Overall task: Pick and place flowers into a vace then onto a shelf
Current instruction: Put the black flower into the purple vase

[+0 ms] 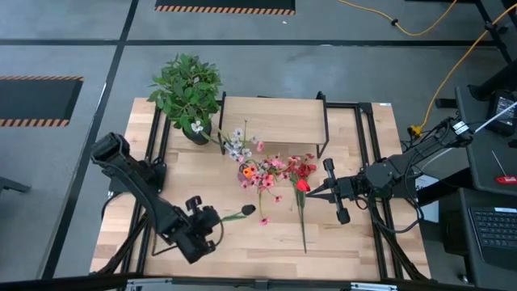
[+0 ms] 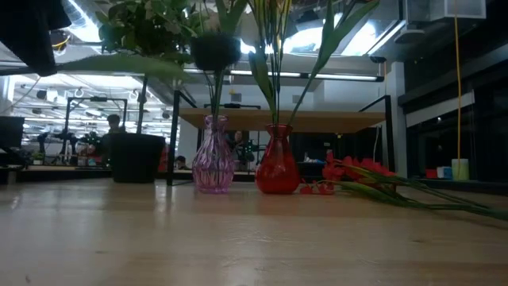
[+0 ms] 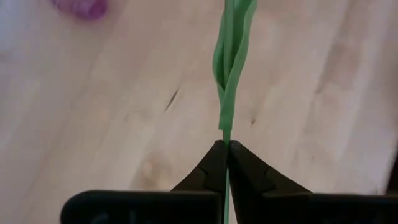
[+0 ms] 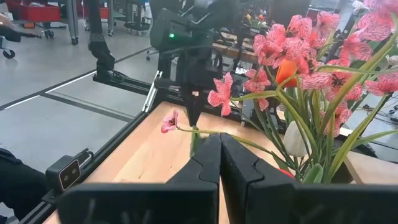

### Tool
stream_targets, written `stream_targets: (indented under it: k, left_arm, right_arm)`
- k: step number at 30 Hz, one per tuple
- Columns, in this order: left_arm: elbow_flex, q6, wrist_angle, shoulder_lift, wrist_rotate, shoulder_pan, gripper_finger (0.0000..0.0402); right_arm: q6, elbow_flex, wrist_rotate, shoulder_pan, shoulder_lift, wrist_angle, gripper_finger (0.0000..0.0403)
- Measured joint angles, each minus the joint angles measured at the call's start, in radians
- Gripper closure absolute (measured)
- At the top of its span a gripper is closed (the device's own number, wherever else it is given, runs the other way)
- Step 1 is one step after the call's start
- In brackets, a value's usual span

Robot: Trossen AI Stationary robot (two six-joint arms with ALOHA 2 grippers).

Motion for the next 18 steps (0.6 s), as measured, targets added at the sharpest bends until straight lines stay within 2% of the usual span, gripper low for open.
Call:
stream_targets:
  k: [9, 18]
  left_arm:
    - [-0.242, 0.051, 0.304, -0.142, -0.206, -0.072, 0.0398]
    - [-0.365, 0.409, 0.627, -0.242, -0.283, -0.077, 0.0398]
  right_arm:
    - [0.000, 0.000, 0.000, 0.000, 0.000, 0.000, 0.0396]
    - [0.003, 0.000, 0.000, 0.000, 0.000, 0.006, 0.0396]
